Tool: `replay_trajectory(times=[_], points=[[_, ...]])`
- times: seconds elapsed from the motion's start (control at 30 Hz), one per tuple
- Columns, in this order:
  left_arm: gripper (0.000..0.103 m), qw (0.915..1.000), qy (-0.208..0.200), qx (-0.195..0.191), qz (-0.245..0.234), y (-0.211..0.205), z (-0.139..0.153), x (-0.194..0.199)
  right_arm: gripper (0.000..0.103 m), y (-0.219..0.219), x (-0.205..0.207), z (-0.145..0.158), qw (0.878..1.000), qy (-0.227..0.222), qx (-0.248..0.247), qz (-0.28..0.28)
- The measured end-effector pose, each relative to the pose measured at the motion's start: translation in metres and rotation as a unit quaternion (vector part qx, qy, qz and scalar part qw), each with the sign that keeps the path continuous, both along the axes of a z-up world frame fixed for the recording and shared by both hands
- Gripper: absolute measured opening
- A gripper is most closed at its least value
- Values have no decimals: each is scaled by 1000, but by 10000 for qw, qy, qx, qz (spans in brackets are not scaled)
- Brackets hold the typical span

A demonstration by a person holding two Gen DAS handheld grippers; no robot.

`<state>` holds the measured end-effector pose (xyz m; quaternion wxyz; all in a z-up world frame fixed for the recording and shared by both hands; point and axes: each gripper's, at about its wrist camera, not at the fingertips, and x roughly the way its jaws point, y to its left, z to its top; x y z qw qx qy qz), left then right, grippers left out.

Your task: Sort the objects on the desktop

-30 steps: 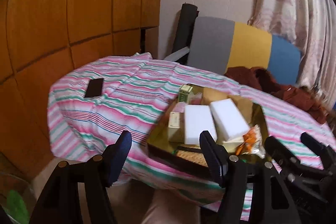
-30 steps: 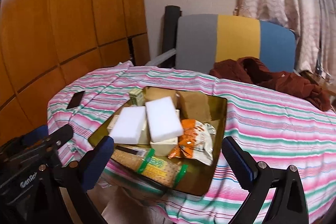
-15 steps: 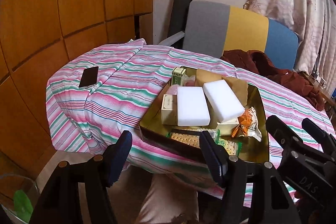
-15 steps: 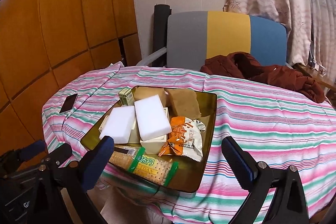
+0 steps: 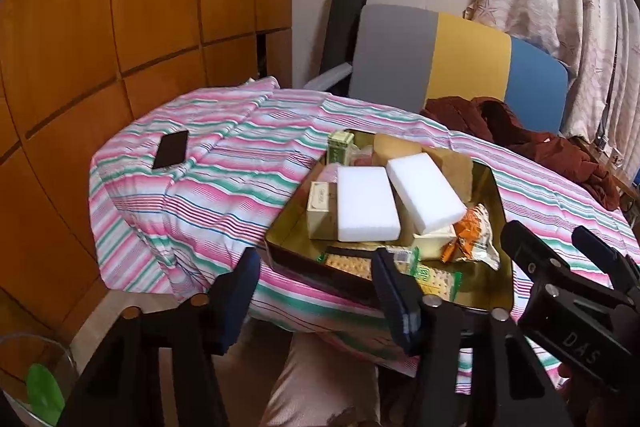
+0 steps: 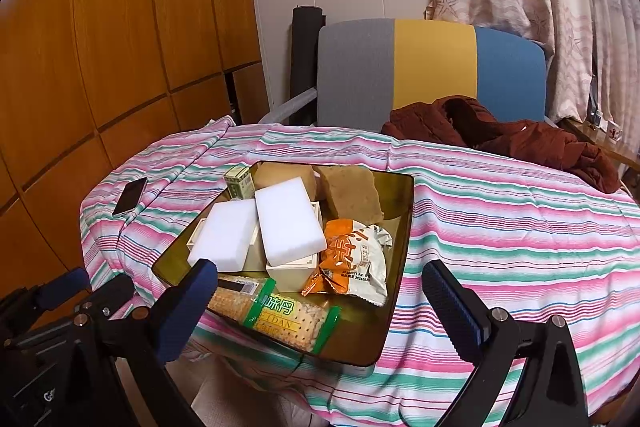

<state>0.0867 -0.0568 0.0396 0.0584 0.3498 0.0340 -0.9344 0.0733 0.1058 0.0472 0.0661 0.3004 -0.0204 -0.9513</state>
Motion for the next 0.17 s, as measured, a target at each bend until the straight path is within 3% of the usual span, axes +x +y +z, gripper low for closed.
replay_trajectory(times=[0.17], points=[[45, 10000, 56, -9, -33, 0, 0, -1, 103, 1, -1, -2, 10000, -28, -29, -3]])
